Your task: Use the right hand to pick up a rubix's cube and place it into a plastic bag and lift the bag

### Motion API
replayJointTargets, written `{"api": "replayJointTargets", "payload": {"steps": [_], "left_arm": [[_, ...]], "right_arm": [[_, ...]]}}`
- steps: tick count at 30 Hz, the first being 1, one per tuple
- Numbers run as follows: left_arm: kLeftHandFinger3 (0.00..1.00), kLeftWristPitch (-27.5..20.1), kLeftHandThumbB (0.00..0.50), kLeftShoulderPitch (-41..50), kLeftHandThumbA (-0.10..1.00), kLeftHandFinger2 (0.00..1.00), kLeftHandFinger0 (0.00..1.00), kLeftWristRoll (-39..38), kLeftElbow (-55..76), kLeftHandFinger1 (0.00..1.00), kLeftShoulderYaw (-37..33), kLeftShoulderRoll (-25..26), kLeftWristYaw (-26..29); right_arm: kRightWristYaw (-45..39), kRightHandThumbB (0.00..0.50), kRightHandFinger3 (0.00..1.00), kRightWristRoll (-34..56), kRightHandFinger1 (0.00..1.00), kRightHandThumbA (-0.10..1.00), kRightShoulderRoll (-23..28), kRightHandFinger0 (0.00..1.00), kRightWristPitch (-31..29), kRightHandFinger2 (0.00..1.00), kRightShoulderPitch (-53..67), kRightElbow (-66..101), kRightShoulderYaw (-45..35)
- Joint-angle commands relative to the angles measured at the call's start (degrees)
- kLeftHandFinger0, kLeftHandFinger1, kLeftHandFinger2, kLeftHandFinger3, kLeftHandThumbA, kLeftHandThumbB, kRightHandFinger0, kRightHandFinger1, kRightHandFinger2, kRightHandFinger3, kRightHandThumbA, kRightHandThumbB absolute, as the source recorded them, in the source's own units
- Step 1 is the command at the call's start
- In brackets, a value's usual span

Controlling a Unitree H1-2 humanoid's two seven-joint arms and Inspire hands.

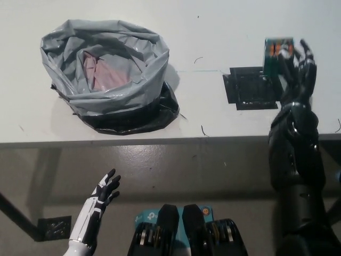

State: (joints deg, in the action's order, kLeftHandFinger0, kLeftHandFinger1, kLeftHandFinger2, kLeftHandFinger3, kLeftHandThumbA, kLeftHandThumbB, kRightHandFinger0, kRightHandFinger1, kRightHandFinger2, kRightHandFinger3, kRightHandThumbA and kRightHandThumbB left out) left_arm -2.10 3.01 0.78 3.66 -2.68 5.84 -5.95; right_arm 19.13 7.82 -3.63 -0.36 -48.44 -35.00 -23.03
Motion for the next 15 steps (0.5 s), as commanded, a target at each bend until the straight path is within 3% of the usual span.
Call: {"api": "replayJointTargets", "payload": {"steps": [1, 4, 6, 9, 11, 15], "left_arm": [[1.00, -1.5, 0.077, -0.3, 1.00, 1.00, 1.00, 0.1, 1.5, 1.00, -0.4, 0.2, -0.4], [1.00, -1.4, 0.067, -0.3, 1.00, 1.00, 1.00, 0.4, 1.6, 1.00, -0.5, 0.3, -0.4], [1.00, -1.1, 0.085, -0.4, 1.00, 1.00, 1.00, 0.0, 1.5, 1.00, -0.4, 0.4, -0.6], [1.00, -0.7, 0.092, -0.2, 1.00, 1.00, 1.00, -0.4, 1.6, 1.00, -0.3, 0.3, -0.7], [1.00, -0.5, 0.098, -0.1, 1.00, 1.00, 1.00, -0.1, 1.7, 1.00, -0.5, 0.4, -0.7], [1.00, -0.9, 0.092, 0.1, 1.00, 1.00, 1.00, 0.6, 1.7, 1.00, -0.7, 0.3, -0.5]], "right_arm": [[-3.3, 0.145, 0.98, 7.4, 0.31, -0.10, -2.8, 0.00, 5.2, 0.87, -6.3, 11.8, 1.7], [-2.5, 0.138, 0.91, 6.4, 0.25, -0.10, -3.6, 0.00, 7.9, 0.79, -8.0, 14.9, 3.7], [-3.9, 0.139, 0.98, 5.4, 0.24, -0.10, -4.2, 0.00, 8.5, 0.83, -9.6, 16.8, 6.5], [-4.7, 0.142, 0.80, 3.1, 0.24, -0.10, -4.4, 0.00, 8.2, 0.80, -10.6, 17.3, 10.1], [-5.4, 0.143, 0.75, 2.1, 0.29, -0.10, -5.0, 0.00, 6.8, 0.82, -11.4, 16.3, 12.5], [-4.0, 0.130, 0.83, -5.1, 0.32, -0.10, -6.1, 0.00, 6.0, 0.81, -13.7, 11.5, 19.9]]}}
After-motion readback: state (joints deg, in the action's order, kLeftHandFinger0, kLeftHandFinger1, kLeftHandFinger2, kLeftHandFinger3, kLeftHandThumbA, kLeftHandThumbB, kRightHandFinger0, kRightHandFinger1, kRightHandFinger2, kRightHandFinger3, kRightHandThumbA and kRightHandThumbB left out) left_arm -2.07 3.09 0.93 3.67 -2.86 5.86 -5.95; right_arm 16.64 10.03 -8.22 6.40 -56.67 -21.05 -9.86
